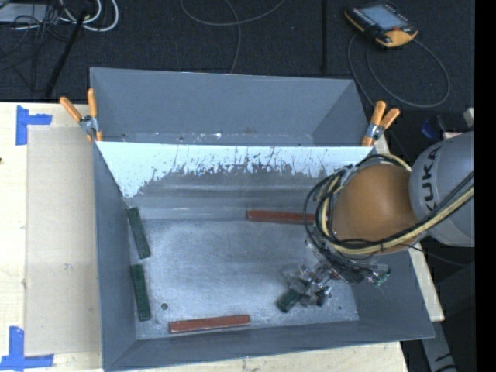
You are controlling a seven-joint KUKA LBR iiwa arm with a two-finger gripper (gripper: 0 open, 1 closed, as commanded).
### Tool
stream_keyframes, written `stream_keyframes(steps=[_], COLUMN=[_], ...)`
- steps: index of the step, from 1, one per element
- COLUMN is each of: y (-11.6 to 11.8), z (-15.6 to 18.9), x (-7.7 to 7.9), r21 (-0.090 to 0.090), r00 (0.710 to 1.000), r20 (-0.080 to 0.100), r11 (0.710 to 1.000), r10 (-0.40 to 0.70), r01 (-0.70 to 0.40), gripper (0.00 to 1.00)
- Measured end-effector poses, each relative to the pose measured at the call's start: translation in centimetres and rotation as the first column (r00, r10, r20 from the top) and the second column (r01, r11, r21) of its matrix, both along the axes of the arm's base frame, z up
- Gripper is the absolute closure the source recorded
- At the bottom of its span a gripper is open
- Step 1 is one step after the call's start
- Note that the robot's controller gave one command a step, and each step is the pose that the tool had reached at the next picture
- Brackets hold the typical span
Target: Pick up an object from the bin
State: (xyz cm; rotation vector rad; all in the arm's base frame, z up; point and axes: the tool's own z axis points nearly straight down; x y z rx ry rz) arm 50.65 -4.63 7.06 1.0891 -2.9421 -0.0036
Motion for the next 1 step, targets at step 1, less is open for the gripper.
stream_keyframes(steps=[1], y=[-0.42], z=[13.19], x=[-1.6], r21=[0.001], r00=[1.0], r20=[0.005], r11=[1.0], r10=[0.011], r01=[-0.011], gripper=[1.0])
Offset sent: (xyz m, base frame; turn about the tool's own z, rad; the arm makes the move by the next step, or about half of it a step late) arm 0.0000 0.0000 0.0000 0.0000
